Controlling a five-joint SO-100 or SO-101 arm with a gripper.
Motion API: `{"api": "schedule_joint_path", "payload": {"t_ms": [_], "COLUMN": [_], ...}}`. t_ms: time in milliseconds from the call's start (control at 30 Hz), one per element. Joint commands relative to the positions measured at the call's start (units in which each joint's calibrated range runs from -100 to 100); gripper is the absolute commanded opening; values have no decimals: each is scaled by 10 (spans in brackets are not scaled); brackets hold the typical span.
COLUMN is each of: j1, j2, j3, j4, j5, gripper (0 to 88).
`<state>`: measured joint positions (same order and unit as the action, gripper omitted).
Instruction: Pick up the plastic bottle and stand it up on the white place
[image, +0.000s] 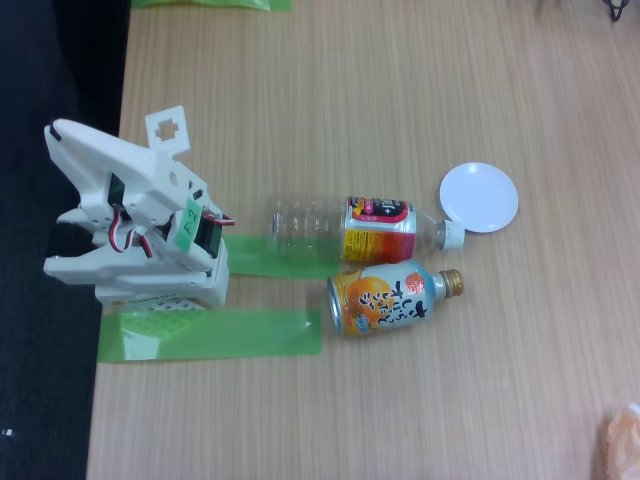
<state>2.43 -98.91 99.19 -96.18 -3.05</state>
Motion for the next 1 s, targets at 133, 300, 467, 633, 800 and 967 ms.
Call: {"api": "schedule_joint_path", "payload": {"t_ms": [133,300,467,633,800,967], "j1": [2,2,2,2,2,3], "j2": [2,2,2,2,2,8], "j3": [2,2,2,2,2,2], "j4": [7,7,7,5,3,9], "j5": [2,2,2,2,2,2], "gripper": [14,11,13,15,15,13]}}
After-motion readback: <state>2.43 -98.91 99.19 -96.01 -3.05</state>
